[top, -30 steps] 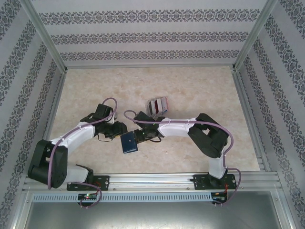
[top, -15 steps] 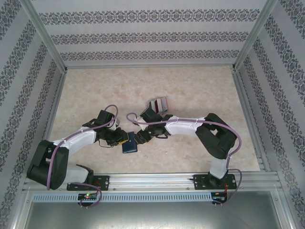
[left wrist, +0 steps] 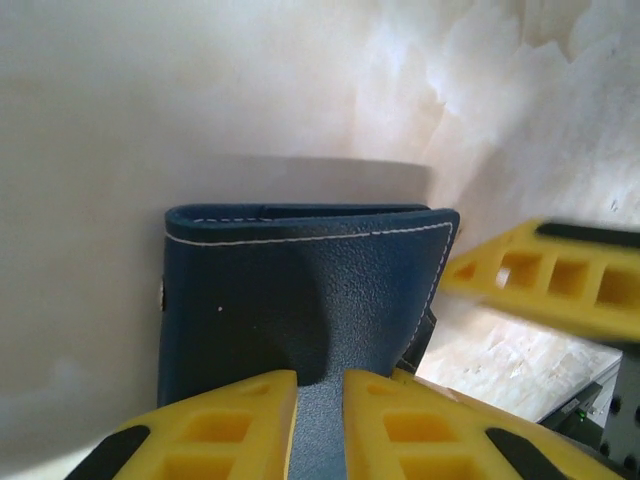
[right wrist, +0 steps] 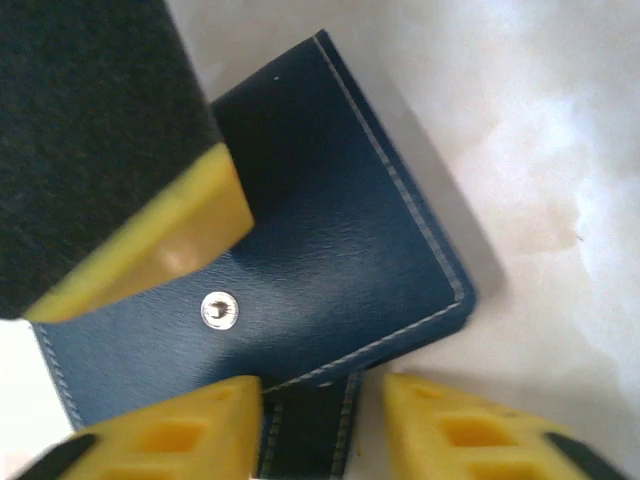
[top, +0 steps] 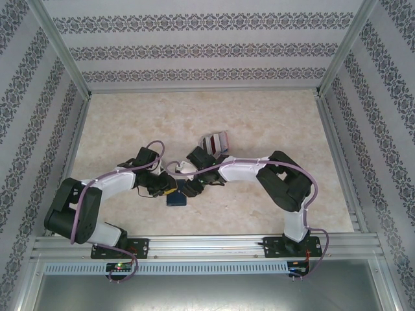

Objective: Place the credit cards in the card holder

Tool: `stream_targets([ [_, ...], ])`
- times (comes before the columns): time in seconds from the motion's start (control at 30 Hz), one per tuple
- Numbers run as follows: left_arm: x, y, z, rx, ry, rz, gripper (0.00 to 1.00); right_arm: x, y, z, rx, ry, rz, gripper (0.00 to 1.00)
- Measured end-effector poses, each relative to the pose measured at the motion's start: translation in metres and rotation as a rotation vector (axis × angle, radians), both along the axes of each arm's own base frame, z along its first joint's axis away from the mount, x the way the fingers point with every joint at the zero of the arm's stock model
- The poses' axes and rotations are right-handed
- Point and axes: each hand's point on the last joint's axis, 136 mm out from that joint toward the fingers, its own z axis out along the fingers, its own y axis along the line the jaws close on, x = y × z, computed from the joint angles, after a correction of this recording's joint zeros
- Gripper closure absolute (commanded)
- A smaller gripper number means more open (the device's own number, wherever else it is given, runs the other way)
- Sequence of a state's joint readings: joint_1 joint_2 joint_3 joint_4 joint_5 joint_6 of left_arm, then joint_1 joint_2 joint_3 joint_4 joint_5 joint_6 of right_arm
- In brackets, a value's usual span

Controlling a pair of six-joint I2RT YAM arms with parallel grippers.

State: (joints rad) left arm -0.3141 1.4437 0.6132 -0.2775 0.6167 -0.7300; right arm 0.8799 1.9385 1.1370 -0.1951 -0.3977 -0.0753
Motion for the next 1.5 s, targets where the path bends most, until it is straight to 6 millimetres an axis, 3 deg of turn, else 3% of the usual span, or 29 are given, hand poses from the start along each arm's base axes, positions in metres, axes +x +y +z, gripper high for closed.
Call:
stream_targets([
  [0.17, 0.003, -0.001, -0.001, 0.004, -0.002, -0.012, 0.79, 0.004, -0.002, 0.001, -0.013, -0.042, -0.011, 0.90],
  [0.33, 0.005, 0.000, -0.002, 0.014, -0.006, -0.016, 0.79, 0.007, -0.008, 0.003, 0.017, -0.104, -0.078, 0.98],
  [0.67, 0.006, -0.001, -0.003, 0.021, -0.012, -0.032, 0.78, 0.003, -0.021, 0.010, 0.183, -0.078, -0.179, 1.00],
  [1.27, 0.009, -0.002, 0.001, 0.048, -0.067, -0.107, 0.73, -0.027, -0.025, 0.029, 0.296, -0.040, -0.008, 1.00],
  [1.5, 0.014, 0.002, 0.009, 0.053, -0.129, -0.107, 0.70, -0.024, -0.004, 0.039, 0.306, -0.079, 0.081, 1.00],
])
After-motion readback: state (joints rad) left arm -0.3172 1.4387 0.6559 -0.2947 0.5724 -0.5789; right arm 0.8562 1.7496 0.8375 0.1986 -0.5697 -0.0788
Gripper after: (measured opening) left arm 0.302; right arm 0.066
